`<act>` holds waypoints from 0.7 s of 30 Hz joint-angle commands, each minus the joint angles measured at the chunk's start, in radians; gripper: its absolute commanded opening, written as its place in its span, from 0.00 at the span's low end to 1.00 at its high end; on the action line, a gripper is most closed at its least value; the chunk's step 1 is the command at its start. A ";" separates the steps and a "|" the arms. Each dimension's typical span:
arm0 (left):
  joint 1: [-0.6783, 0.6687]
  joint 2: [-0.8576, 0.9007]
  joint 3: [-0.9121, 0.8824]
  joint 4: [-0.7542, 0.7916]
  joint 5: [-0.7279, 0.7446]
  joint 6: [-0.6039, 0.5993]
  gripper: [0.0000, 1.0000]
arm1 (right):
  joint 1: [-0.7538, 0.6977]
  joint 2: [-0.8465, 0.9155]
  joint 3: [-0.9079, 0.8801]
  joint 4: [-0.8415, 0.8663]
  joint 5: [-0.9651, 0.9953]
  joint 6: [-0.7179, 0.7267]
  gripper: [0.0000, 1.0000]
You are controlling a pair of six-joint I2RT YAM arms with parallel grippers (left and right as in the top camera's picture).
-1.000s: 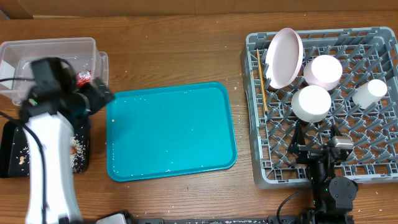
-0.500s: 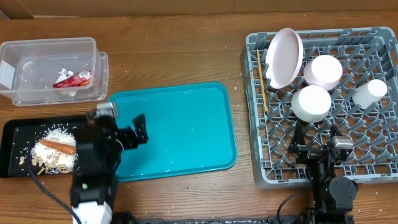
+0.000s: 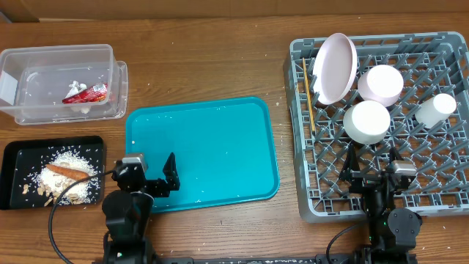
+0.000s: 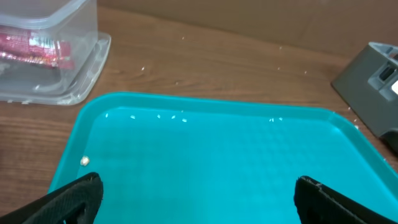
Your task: Sort waste into correct bins and load items into the dishwasher
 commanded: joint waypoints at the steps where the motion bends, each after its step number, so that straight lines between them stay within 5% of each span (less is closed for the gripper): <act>1: -0.003 -0.080 -0.017 -0.040 -0.045 0.023 1.00 | -0.008 -0.010 -0.010 0.006 0.009 -0.004 1.00; 6: -0.003 -0.184 -0.017 -0.184 -0.084 0.023 1.00 | -0.008 -0.010 -0.010 0.006 0.009 -0.004 1.00; 21: -0.040 -0.334 -0.017 -0.180 -0.092 0.023 1.00 | -0.008 -0.010 -0.010 0.006 0.009 -0.004 1.00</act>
